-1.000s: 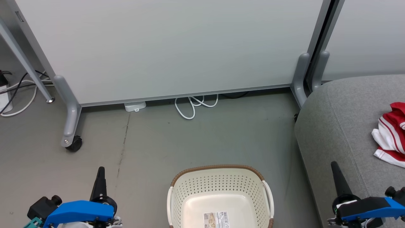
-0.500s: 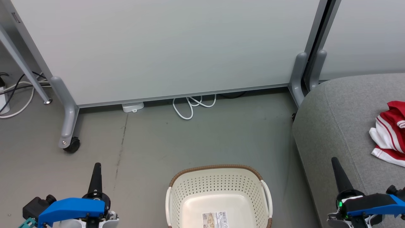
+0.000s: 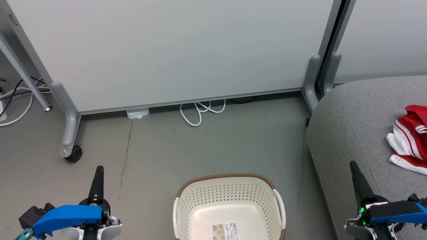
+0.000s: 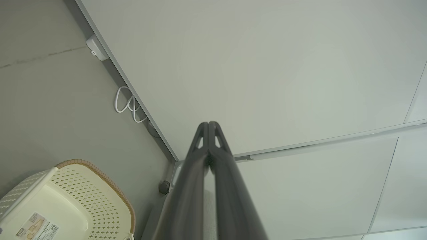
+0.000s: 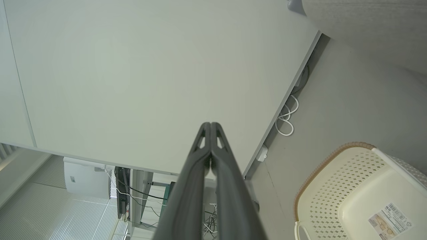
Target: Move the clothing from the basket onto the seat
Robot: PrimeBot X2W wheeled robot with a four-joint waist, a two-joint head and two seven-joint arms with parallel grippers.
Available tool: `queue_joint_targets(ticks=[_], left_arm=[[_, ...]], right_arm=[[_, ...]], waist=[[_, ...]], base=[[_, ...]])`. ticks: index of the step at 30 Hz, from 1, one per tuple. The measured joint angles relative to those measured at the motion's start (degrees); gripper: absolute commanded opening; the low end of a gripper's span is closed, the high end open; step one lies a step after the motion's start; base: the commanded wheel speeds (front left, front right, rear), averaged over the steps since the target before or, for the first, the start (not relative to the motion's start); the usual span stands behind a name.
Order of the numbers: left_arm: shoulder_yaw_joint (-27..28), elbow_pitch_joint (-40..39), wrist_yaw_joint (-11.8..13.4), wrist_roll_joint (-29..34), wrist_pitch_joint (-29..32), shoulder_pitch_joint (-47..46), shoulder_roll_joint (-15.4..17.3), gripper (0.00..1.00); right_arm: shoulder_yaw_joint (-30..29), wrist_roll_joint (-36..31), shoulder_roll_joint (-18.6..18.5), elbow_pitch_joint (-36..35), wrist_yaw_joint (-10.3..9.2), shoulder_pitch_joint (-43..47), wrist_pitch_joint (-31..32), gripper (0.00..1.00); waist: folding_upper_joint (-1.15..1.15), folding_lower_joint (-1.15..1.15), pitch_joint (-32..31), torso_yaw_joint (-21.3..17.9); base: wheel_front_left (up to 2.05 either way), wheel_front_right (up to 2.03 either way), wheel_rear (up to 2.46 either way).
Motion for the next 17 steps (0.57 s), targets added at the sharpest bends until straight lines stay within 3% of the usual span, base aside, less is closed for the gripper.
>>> queue_joint_targets(ticks=[17], left_arm=[[1.2, -1.4, 0.0, -7.3, 2.1, -0.4, 0.0, 0.0]], right_arm=[[-0.1, 7.9, -0.1, -0.1, 0.0, -0.8, 1.1, 0.0]], waist=[[0.0, 0.0, 0.0, -0.6]], base=[[0.0, 0.0, 0.0]])
